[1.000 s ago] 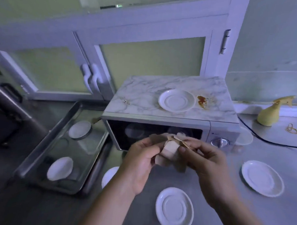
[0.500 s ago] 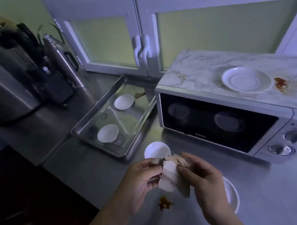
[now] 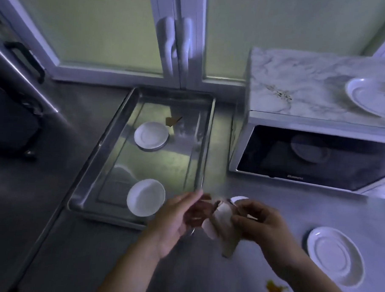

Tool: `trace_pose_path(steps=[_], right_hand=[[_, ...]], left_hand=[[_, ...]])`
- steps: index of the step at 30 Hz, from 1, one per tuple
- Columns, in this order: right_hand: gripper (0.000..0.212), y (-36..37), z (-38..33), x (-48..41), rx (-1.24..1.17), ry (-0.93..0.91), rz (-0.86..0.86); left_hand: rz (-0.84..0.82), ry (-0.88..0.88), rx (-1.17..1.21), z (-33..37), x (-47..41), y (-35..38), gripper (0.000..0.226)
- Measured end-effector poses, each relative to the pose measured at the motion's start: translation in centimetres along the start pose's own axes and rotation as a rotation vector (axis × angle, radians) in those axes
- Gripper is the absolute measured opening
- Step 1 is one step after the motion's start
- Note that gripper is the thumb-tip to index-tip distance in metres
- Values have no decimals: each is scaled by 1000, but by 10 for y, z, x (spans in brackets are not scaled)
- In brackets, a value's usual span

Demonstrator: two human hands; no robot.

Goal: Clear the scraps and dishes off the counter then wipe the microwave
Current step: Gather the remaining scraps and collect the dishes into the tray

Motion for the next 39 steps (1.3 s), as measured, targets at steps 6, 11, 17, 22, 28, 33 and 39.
trace_pose_path(steps=[6,11,17,22,28,33,39], right_hand=[[20,-1,-14,-32,-97,-105,328],[25,-12,-25,-46,-86,-156,397],[25,-25,-31,-67,-24,-225,475],[27,-38,-20,-62,-47,-207,548],[29,-61,-4,-48,-92,-172,639],[24,-64,-1,-29,-154,-193,669],[27,-74,-13,23,-181,-231,637]], left_hand=[[406,230,-526,72,-124,-92,6],[412,235,-1129,117,-253,-140,30],[403,70,-1469,132,-355,-172,60],[442,70,-1522,137,-374,-189,60],[425,70,-1618,141,-364,-179,59],[532,212,-1343,140,-342,-157,35],[483,452,-745,129,-227,-73,12]])
Point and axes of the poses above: each hand's wrist, its own x-axis away from the middle knuckle, its own y-axis out of the palm, z = x × y, the point moved 1 cm from there along -x, towards the middle knuckle, and after that the axes turned 3 degrees about -x, right-handed, at the moved point
